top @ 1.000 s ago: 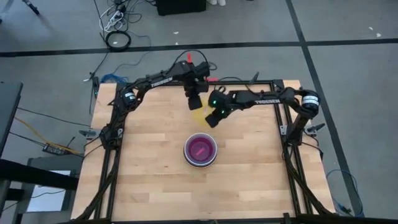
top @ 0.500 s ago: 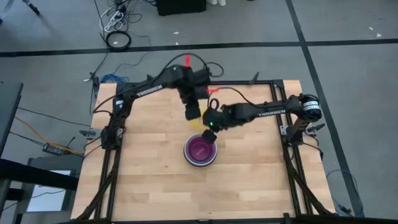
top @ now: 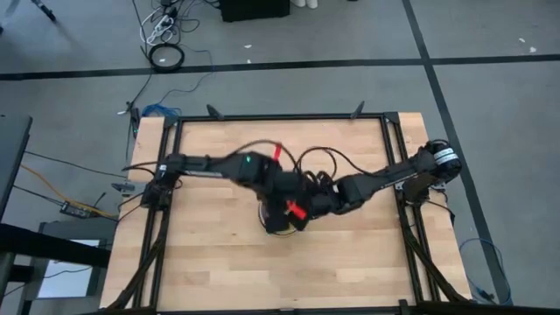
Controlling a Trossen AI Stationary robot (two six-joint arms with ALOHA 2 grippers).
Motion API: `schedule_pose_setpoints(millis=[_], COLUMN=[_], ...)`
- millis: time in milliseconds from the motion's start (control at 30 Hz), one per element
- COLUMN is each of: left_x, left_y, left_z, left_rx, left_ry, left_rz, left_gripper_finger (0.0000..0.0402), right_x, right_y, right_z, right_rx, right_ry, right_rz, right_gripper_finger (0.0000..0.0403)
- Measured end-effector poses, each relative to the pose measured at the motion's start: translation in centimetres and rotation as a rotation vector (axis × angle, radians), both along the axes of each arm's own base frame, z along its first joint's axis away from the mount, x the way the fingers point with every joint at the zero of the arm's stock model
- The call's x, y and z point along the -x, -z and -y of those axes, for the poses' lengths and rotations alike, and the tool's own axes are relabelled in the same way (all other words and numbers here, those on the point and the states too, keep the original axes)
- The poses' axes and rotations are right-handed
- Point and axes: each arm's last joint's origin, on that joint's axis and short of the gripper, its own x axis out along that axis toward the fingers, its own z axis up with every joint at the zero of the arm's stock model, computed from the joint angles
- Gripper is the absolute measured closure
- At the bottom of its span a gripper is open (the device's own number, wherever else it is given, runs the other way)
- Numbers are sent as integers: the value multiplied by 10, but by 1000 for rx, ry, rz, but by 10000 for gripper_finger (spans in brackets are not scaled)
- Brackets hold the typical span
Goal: Nest bowls inside each other
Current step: Stack the yellow bowl on top of the pink bowl, then return to Home Position
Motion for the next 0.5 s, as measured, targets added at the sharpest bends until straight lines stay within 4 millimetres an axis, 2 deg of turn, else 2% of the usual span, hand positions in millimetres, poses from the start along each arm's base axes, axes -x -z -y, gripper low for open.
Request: schedule_pose_setpoints(millis=[133,233,367,500], left_x=[1,9,26,36], left_y=[4,3,3,6], left_z=[32,49,55,75], left_rx=[-59,-128,-315,-448], left_ry=[-55,-103,-245,-291], left_rz=[24,35,-8,80], left_gripper_finger=[364,364,364,364], right_x=[12,23,33,43], right_y=[2,3,5,6], right_z=[-31,-47,-55,-65], right_rx=[0,35,55,79], right_ry=[1,9,66,113], right_rz=[21,23,19,48], right_gripper_finger=[403,403,403,403])
